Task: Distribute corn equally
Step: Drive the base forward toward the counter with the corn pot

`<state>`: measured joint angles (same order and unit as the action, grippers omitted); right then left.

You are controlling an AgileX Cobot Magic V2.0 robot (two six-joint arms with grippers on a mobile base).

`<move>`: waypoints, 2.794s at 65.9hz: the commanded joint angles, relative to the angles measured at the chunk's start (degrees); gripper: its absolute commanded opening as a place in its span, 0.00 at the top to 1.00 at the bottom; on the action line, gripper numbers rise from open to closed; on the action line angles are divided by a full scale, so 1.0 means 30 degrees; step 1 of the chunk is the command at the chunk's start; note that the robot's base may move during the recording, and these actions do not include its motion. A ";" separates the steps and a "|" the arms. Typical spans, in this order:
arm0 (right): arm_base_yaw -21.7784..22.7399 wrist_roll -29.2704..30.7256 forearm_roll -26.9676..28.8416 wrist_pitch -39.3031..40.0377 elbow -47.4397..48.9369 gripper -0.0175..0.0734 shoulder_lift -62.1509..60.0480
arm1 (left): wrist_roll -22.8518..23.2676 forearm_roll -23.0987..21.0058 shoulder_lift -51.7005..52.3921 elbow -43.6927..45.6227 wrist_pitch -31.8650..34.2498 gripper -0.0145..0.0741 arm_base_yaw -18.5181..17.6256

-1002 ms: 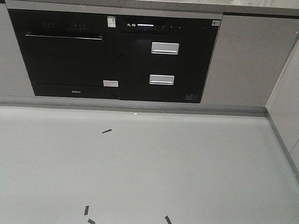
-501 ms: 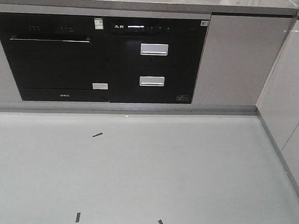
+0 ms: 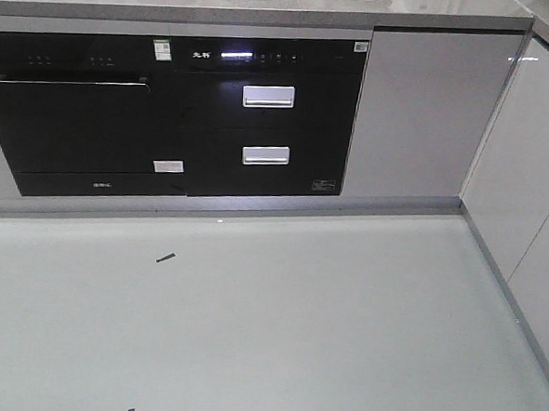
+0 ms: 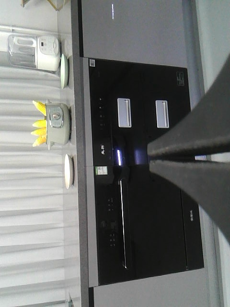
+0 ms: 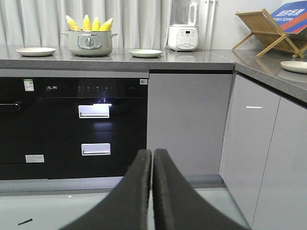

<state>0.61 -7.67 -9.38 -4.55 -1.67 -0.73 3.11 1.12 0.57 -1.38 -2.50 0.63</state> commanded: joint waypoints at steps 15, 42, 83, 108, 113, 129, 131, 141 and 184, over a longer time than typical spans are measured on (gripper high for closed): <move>0.0138 -0.0070 -0.0192 0.1517 -0.0196 0.81 -0.0012 | 0.0155 -0.0037 0.0312 -0.0239 0.1494 0.84 0.0064; 0.0138 -0.0070 -0.0192 0.1517 -0.0196 0.81 -0.0012 | 0.0155 -0.0037 0.0312 -0.0239 0.1494 0.84 0.0064; 0.0138 -0.0070 -0.0192 0.1517 -0.0196 0.81 -0.0012 | 0.0155 -0.0037 0.0312 -0.0239 0.1494 0.84 0.0064; 0.0138 -0.0070 -0.0192 0.1517 -0.0196 0.81 -0.0012 | 0.0155 -0.0037 0.0312 -0.0239 0.1494 0.84 0.0064; 0.0138 -0.0070 -0.0192 0.1517 -0.0196 0.81 -0.0012 | 0.0155 -0.0037 0.0312 -0.0239 0.1494 0.84 0.0064; 0.0138 -0.0070 -0.0192 0.1517 -0.0196 0.81 -0.0012 | 0.0155 -0.0037 0.0312 -0.0239 0.1494 0.84 0.0064; 0.0138 -0.0070 -0.0192 0.1517 -0.0196 0.81 -0.0012 | 0.0155 -0.0037 0.0312 -0.0239 0.1494 0.84 0.0064; 0.0138 -0.0070 -0.0192 0.1517 -0.0196 0.81 -0.0012 | 0.0155 -0.0037 0.0312 -0.0239 0.1494 0.84 0.0064; 0.0138 -0.0070 -0.0192 0.1517 -0.0196 0.81 -0.0012 | 0.0155 -0.0037 0.0312 -0.0239 0.1494 0.84 0.0064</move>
<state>0.61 -7.67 -9.38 -4.55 -1.67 -0.73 3.11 1.12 0.57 -1.38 -2.50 0.63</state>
